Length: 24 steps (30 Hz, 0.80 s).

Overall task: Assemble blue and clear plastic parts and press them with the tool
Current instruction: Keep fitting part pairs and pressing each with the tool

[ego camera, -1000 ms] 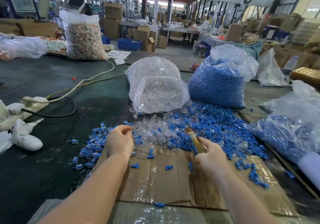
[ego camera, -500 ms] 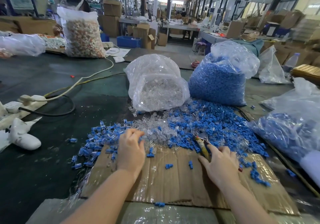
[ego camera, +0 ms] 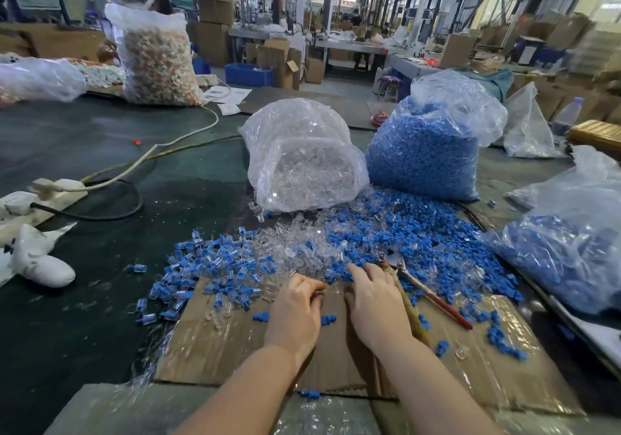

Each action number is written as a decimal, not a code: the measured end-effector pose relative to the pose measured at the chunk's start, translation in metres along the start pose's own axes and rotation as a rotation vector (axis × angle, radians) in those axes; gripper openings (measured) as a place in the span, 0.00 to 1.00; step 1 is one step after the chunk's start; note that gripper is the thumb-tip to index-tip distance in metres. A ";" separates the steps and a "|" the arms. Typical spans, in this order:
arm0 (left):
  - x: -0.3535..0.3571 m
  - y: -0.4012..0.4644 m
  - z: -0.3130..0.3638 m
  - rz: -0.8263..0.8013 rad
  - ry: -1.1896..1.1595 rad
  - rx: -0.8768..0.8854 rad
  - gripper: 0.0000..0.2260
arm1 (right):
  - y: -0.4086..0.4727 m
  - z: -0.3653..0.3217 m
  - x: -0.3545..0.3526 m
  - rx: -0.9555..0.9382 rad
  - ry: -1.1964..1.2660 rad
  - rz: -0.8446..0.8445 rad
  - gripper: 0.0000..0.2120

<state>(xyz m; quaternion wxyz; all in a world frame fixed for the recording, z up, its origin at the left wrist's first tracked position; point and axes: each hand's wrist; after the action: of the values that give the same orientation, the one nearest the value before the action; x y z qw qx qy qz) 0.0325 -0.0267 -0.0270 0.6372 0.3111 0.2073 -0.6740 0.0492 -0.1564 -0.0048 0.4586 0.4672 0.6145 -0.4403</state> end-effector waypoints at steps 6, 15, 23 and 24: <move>0.000 0.000 -0.002 0.013 -0.006 -0.001 0.10 | 0.014 -0.008 0.005 -0.005 0.023 -0.033 0.25; -0.003 -0.004 -0.001 0.059 -0.026 -0.001 0.11 | -0.002 -0.012 0.018 -0.176 0.133 0.164 0.19; -0.004 -0.006 0.001 0.020 -0.013 0.018 0.11 | -0.008 -0.013 0.024 -0.196 0.290 0.300 0.14; -0.004 -0.006 0.001 0.019 -0.012 0.020 0.11 | -0.008 -0.012 0.025 -0.191 0.296 0.305 0.14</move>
<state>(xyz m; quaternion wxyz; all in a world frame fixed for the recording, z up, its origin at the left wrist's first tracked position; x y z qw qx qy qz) 0.0268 -0.0232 -0.0242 0.6414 0.3155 0.1938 -0.6719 0.0363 -0.1419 -0.0256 0.4668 0.5687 0.6361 -0.2325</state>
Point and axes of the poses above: each hand's wrist, its own y-axis towards the middle knuckle, its own x-axis out of the palm, z = x × y, and after that the axes turned 15 degrees about -z, right-handed
